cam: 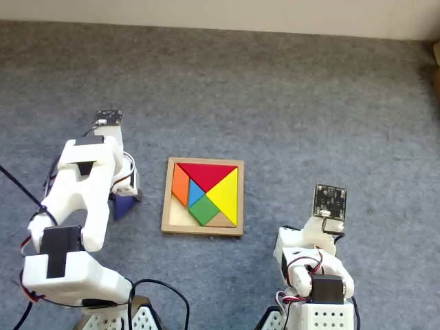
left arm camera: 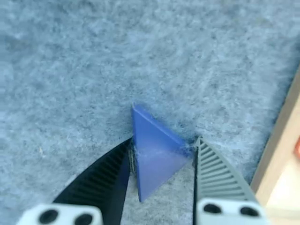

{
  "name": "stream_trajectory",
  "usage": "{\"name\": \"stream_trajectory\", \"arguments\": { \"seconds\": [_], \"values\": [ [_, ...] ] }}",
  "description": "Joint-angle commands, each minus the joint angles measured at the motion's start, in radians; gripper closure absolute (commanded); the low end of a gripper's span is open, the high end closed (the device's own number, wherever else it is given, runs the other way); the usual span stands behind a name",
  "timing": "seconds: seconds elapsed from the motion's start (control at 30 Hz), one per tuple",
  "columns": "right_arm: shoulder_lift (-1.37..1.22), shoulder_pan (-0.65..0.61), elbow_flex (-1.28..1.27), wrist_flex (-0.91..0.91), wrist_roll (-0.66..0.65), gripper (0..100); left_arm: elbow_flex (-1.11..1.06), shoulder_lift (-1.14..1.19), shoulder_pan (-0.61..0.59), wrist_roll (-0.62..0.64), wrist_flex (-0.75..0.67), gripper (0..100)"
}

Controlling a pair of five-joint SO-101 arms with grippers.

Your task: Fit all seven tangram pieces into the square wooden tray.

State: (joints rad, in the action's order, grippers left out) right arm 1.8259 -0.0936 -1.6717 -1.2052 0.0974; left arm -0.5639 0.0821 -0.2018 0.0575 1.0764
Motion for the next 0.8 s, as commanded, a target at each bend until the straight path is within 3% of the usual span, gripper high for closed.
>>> {"name": "stream_trajectory", "arguments": {
  "seconds": [0.0,0.37,0.77],
  "values": [
    [0.012,0.01,-0.119,-0.004,0.008,97.4,0.004,-0.041,0.041,-0.017,-0.008,86],
    [0.012,0.01,-0.119,-0.004,0.008,97.4,-0.312,-0.401,0.13,-0.1,-0.166,86],
    [0.012,0.01,-0.119,-0.004,0.008,97.4,-0.321,-0.418,0.127,-0.1,-0.158,86]
  ]
}}
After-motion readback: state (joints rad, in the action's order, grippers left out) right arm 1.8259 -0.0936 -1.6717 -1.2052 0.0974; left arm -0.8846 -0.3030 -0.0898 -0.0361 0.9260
